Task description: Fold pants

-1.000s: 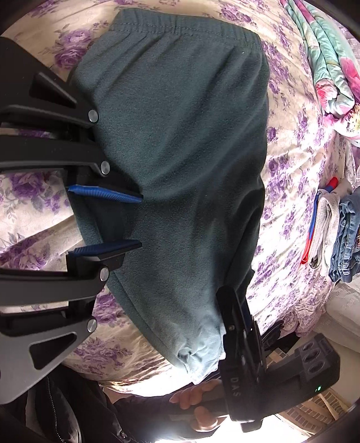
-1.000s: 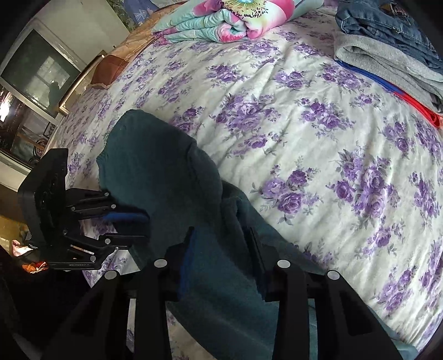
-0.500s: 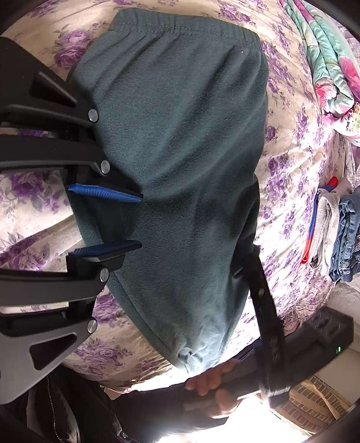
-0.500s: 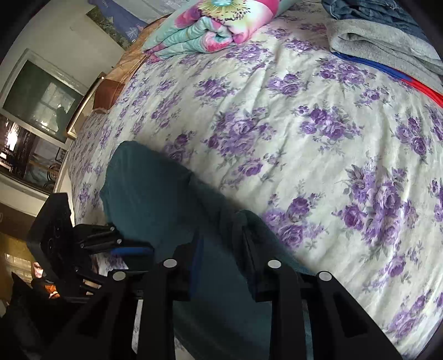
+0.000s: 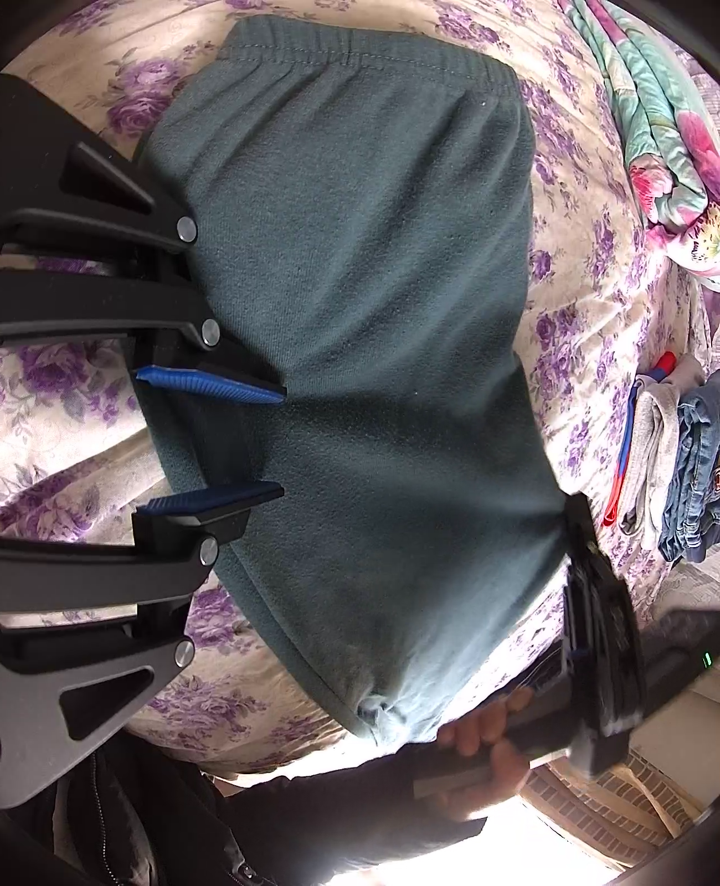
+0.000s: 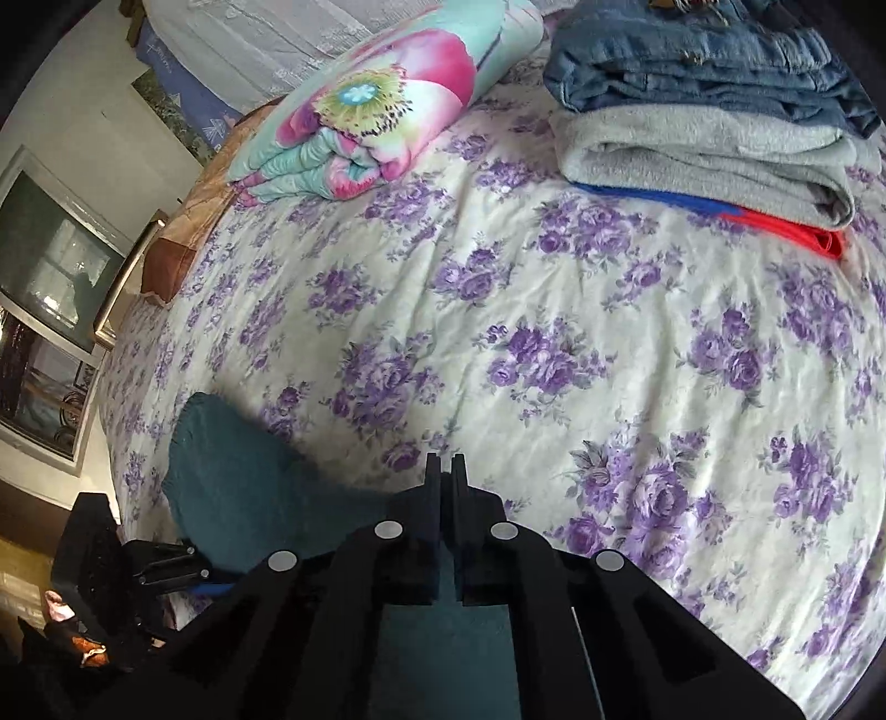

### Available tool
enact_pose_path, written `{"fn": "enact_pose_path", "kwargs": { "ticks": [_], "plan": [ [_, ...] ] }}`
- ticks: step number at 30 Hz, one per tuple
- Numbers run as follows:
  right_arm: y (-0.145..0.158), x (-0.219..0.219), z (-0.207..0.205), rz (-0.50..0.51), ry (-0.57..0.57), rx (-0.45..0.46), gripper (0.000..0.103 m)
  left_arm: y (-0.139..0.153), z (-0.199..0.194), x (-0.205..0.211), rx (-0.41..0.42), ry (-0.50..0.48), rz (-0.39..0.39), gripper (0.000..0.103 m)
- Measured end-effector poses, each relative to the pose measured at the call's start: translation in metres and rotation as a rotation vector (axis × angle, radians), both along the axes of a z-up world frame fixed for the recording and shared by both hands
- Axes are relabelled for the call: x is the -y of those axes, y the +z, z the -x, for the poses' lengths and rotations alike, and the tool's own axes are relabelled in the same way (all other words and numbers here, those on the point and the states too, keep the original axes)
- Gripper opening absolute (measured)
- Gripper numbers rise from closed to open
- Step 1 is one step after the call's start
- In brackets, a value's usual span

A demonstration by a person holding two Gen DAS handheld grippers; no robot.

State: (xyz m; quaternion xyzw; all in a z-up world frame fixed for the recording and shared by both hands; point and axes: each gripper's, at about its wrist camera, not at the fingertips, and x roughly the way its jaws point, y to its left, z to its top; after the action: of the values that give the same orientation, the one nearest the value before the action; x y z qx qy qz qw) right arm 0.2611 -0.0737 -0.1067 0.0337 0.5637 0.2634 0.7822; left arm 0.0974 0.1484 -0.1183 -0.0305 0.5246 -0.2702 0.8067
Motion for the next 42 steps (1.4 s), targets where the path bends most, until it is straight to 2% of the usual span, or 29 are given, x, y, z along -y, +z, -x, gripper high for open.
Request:
{"fn": "enact_pose_path", "kwargs": {
  "ticks": [3, 6, 8, 9, 11, 13, 15, 17, 19, 21, 22, 23, 25, 27, 29, 31, 33, 35, 37, 39, 42],
  "plan": [
    [-0.031, -0.005, -0.007, 0.046, 0.004, -0.041, 0.004, -0.001, 0.000, -0.001, -0.003, -0.004, 0.011, 0.028],
    [-0.022, -0.009, -0.005, 0.058, 0.033, -0.032, 0.008, -0.001, -0.002, -0.002, -0.005, -0.004, 0.017, 0.028],
    [-0.006, 0.000, 0.002, 0.021, 0.010, -0.035, 0.022, 0.000, -0.002, -0.001, 0.000, -0.005, 0.016, 0.028],
    [0.007, 0.005, 0.011, 0.011, 0.001, -0.005, 0.039, 0.002, -0.002, -0.001, 0.008, -0.002, 0.017, 0.028],
    [0.033, 0.016, 0.035, 0.048, 0.001, 0.089, 0.043, 0.010, -0.001, 0.001, 0.024, 0.006, 0.013, 0.028],
    [0.049, 0.027, 0.066, 0.081, 0.014, 0.134, 0.051, 0.030, 0.002, 0.014, 0.039, -0.029, 0.041, 0.028],
    [0.052, 0.040, 0.097, 0.106, 0.014, 0.138, 0.052, 0.054, 0.002, 0.037, 0.062, -0.065, 0.038, 0.032],
    [0.047, 0.050, 0.130, 0.144, 0.014, 0.144, 0.052, 0.072, -0.010, 0.066, 0.029, -0.044, 0.004, 0.052],
    [0.042, 0.058, 0.156, 0.175, -0.001, 0.160, 0.052, 0.077, -0.035, 0.097, -0.022, -0.014, -0.017, 0.052],
    [0.038, 0.064, 0.176, 0.190, -0.028, 0.186, 0.050, 0.073, -0.065, 0.131, -0.027, -0.010, -0.034, 0.051],
    [0.035, 0.066, 0.183, 0.194, -0.040, 0.198, 0.046, 0.068, -0.079, 0.142, -0.041, 0.002, -0.031, 0.046],
    [0.034, 0.068, 0.188, 0.192, -0.047, 0.203, 0.043, 0.058, -0.093, 0.153, -0.067, 0.010, -0.029, 0.033],
    [0.029, 0.068, 0.195, 0.172, -0.067, 0.211, 0.037, 0.028, -0.119, 0.166, -0.169, 0.016, -0.017, 0.016],
    [0.022, 0.067, 0.197, 0.171, -0.085, 0.212, 0.037, 0.000, -0.130, 0.166, -0.231, 0.033, 0.000, 0.015],
    [0.007, 0.066, 0.195, 0.195, -0.107, 0.175, 0.037, -0.009, -0.132, 0.158, -0.201, 0.038, 0.030, 0.004],
    [-0.015, 0.065, 0.193, 0.204, -0.118, 0.094, 0.038, -0.012, -0.135, 0.150, -0.247, 0.034, 0.081, 0.004],
    [-0.016, 0.063, 0.198, 0.216, -0.132, 0.129, 0.038, -0.015, -0.139, 0.144, -0.272, 0.030, 0.120, 0.002],
    [-0.012, 0.065, 0.198, 0.179, -0.151, 0.119, 0.043, -0.015, -0.140, 0.142, -0.273, 0.028, 0.142, 0.002],
    [-0.006, 0.074, 0.198, 0.075, -0.187, 0.106, 0.055, -0.013, -0.138, 0.145, -0.253, 0.024, 0.130, 0.002],
    [0.004, 0.092, 0.205, -0.020, -0.264, 0.107, 0.056, -0.008, -0.133, 0.146, -0.216, 0.029, 0.108, 0.002],
    [0.023, 0.140, 0.228, -0.134, -0.406, 0.153, 0.076, 0.008, -0.114, 0.148, -0.122, 0.053, 0.025, 0.001]
  ]
}}
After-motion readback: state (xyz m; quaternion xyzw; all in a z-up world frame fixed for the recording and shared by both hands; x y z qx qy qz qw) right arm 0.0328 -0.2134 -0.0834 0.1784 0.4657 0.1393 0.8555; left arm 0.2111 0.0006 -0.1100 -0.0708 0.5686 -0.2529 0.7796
